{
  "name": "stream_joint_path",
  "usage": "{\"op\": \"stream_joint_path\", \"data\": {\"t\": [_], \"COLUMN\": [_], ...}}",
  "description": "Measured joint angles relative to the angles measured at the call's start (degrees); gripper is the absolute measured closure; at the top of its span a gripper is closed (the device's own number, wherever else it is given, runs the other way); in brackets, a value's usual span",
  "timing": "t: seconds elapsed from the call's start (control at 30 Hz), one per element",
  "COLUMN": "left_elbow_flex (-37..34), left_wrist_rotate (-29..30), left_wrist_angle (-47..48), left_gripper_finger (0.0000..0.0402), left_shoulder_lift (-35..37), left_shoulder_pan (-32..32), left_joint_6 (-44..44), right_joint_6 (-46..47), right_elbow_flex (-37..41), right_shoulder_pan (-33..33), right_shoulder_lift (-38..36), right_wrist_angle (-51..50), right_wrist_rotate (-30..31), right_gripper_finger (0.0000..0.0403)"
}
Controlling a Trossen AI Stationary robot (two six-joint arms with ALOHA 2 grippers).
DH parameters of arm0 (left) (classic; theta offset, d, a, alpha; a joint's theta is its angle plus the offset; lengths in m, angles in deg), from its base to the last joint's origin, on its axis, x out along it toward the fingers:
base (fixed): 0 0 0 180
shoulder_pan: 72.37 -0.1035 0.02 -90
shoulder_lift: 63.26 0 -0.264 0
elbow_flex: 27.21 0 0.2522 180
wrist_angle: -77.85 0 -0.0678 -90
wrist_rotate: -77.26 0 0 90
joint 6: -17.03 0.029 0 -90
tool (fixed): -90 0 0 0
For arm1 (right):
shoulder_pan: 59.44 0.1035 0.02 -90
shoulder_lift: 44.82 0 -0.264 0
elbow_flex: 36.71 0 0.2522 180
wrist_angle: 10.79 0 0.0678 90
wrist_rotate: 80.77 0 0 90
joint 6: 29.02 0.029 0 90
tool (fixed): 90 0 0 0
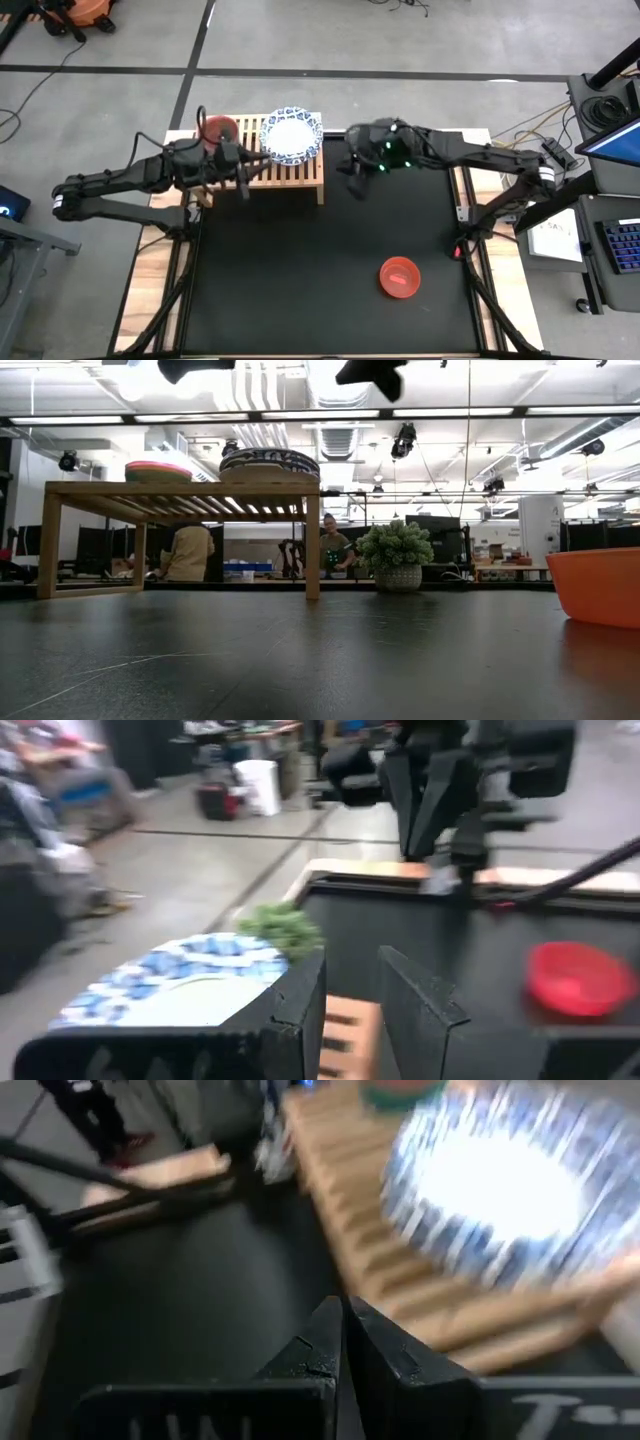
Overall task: Place and stack bowls onto a shelf
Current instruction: Stack the orange bowl on top of the pink bowl on the shelf
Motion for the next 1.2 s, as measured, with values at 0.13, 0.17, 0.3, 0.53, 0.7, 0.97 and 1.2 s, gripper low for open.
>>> {"op": "stream_joint_path", "data": {"t": [0.13, 0.17, 0.3, 0.53, 0.7, 0.97, 1.2], "left_elbow_flex": [0.0, -0.02, 0.55, 0.76, -1.12, -9.8, -14.47], "left_wrist_rotate": [-5.78, -6.45, -7.94, -11.21, -13.16, -4.15, -2.67], "left_wrist_angle": [-0.24, -0.7, -1.09, -2.75, -5.62, -18.32, -27.06], "left_gripper_finger": [0.0326, 0.0326, 0.0326, 0.0326, 0.0326, 0.0326, 0.0326], "left_shoulder_lift": [0.01, 0.03, 0.04, -0.17, -0.44, -1.33, -1.13], "left_shoulder_pan": [1.14, 1.45, 2.17, 5.87, 14.96, 29.93, 33.6], "left_joint_6": [-4.5, -5.4, -7.71, -11.9, -13.26, -11.8, -11.77], "right_joint_6": [13.93, 17.11, 28.04, 46.97, 57.77, 67.66, 71.37], "right_elbow_flex": [0.0, 0.02, 0.02, 0.07, 0.07, 0.11, 0.11], "right_shoulder_pan": [4.26, 5.3, 10.59, 22.4, 28.58, 35.15, 38.3], "right_shoulder_lift": [-1.36, -1.45, -1.3, 1.67, 6.23, 14.81, 20.11], "right_wrist_angle": [-10.54, -12.95, -18.4, -18.77, -24.83, -31.38, -31.51], "right_wrist_rotate": [-0.56, -1.32, -2.94, -2.83, -2.71, -0.87, -2.8], "right_gripper_finger": [0.0394, 0.0394, 0.0394, 0.0394, 0.0394, 0.039, 0.0319]}}
